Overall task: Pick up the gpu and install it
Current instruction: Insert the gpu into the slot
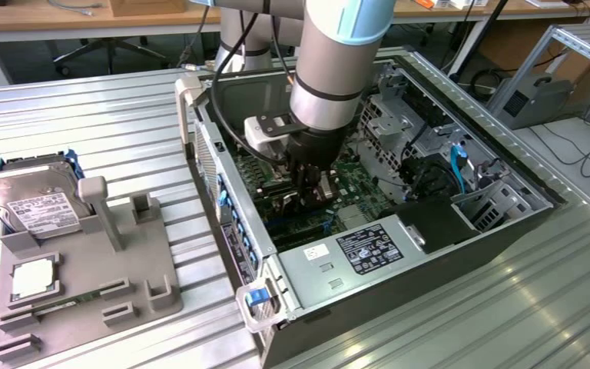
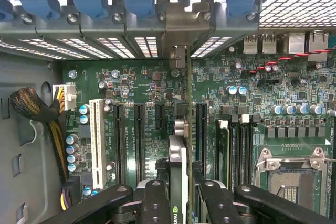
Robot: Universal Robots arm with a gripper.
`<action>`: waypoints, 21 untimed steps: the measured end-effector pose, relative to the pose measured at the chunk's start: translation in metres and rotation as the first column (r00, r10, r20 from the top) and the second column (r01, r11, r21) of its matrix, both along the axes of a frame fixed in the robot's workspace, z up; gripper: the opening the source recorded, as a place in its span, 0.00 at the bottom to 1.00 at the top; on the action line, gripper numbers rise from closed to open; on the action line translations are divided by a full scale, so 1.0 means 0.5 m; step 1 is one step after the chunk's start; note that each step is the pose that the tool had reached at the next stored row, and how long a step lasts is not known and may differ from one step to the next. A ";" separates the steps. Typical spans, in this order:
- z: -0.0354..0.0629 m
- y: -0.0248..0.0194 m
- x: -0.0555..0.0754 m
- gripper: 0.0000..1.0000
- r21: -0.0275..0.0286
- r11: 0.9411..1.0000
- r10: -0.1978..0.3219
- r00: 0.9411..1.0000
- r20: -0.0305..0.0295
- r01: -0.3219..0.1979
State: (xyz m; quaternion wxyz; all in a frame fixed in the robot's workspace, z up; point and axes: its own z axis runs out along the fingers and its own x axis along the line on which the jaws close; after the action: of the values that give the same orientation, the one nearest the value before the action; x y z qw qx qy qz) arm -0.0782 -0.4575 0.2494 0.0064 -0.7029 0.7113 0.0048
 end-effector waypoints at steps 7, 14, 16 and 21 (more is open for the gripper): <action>-0.002 0.0001 0.000 0.27 0.000 1.000 0.000 1.000 0.000 0.000; -0.004 0.0001 0.000 0.27 0.001 1.000 0.000 1.000 0.000 0.000; -0.004 0.0001 0.000 0.27 0.000 1.000 0.000 1.000 0.000 0.000; -0.004 0.0001 0.000 0.27 0.000 1.000 0.000 1.000 0.000 0.000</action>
State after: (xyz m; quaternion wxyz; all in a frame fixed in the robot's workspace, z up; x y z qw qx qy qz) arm -0.0782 -0.4575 0.2472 0.0067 -0.7029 0.7113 0.0048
